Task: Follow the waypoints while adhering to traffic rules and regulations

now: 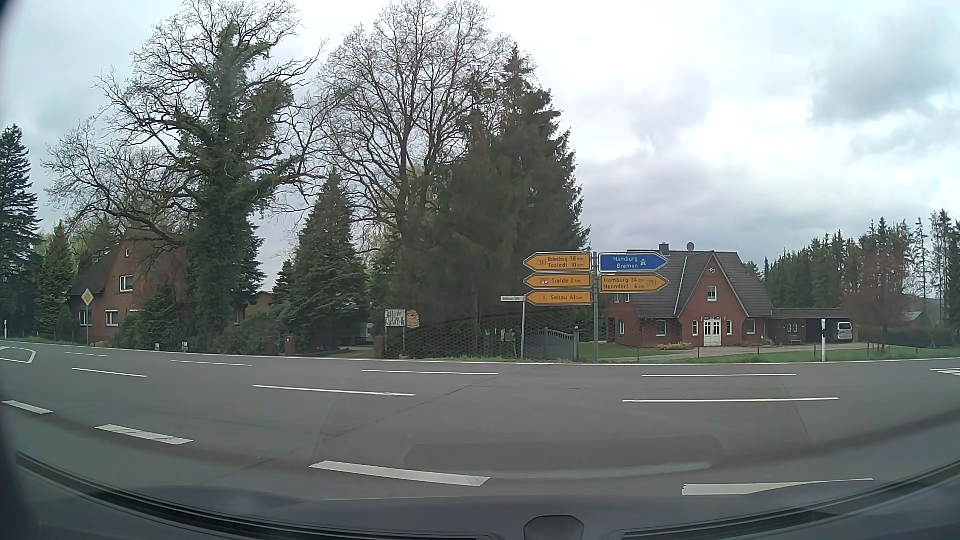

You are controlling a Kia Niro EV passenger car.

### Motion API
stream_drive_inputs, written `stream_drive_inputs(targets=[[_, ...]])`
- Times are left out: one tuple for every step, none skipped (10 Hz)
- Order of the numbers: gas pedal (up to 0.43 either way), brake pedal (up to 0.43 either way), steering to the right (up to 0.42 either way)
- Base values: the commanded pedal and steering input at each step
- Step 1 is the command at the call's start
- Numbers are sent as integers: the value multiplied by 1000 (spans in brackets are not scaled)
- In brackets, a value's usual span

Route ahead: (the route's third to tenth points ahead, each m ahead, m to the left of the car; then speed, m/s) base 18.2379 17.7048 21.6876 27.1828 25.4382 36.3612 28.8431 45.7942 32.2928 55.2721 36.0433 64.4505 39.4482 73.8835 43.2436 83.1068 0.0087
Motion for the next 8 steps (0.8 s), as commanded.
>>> stream_drive_inputs(targets=[[0, 250, -44], [0, 250, -44], [0, 250, -44], [0, 250, -44], [0, 250, -44], [0, 250, -44], [0, 250, -44], [0, 250, -44]])
